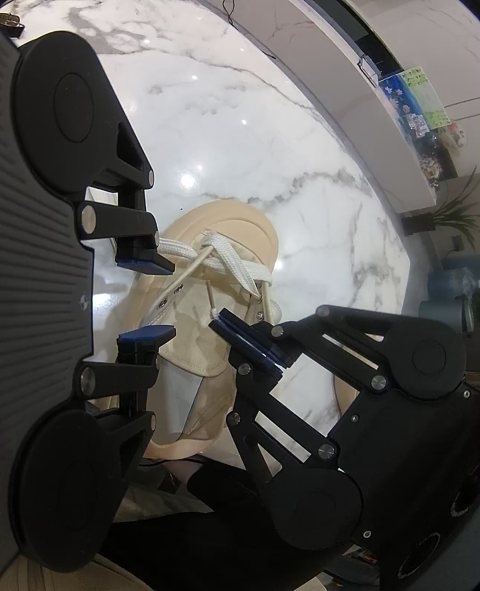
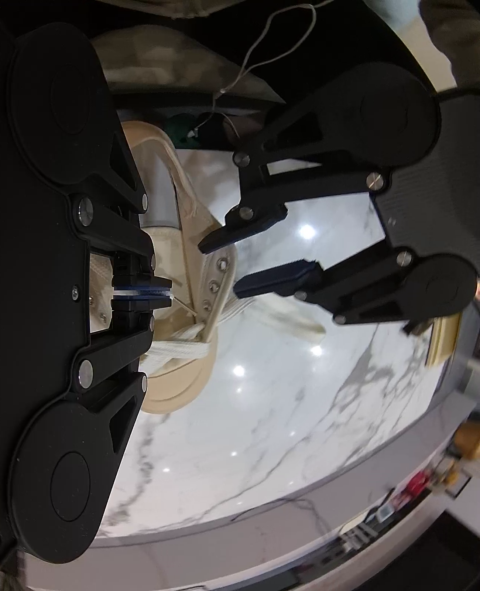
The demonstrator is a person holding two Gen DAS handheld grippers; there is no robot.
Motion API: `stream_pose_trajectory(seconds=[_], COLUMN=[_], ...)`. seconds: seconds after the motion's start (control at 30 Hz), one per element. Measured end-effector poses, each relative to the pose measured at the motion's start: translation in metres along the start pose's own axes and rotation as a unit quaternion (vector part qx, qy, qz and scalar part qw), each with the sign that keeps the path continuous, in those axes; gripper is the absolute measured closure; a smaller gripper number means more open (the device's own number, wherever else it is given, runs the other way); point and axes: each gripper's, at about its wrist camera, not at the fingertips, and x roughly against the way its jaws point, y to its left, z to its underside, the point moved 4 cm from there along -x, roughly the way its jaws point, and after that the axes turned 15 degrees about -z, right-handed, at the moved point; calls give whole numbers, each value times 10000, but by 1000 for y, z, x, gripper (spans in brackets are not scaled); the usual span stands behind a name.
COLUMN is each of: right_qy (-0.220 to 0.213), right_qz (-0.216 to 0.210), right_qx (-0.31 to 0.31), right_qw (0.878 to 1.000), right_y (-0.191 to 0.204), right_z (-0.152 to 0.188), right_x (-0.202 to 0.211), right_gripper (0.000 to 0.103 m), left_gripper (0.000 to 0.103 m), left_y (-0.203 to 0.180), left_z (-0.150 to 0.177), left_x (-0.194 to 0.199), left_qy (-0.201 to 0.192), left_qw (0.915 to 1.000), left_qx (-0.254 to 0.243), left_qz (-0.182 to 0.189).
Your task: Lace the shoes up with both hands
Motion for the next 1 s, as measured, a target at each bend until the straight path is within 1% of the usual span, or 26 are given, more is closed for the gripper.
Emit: stream_pose_trajectory(seconds=[0.3,0.57,0.63,0.8,0.9,1.0], right_qy=[121,121,110,44,11,-61], right_qz=[-175,-191,-134,-93,-82,-110], right_qx=[181,206,198,98,67,-4], right_qw=[9996,9995,9997,9999,9999,9999], right_y=[-5,-11,-12,-18,-19,-20], right_z=[-5,-8,-7,-8,-8,-8], right_x=[-11,-15,-13,-10,-8,-7], right_gripper=[102,102,102,102,102,102], left_gripper=[74,74,74,74,74,74], left_y=[0,0,0,3,8,11], left_z=[1,2,1,-2,-2,-2], left_x=[0,0,2,15,18,12], left_qy=[13,5,-13,-135,-127,-155], left_qw=[10000,10000,10000,9994,9987,9977], left_qx=[-18,-36,-56,-271,-491,-653], left_qz=[22,58,79,178,86,-50])
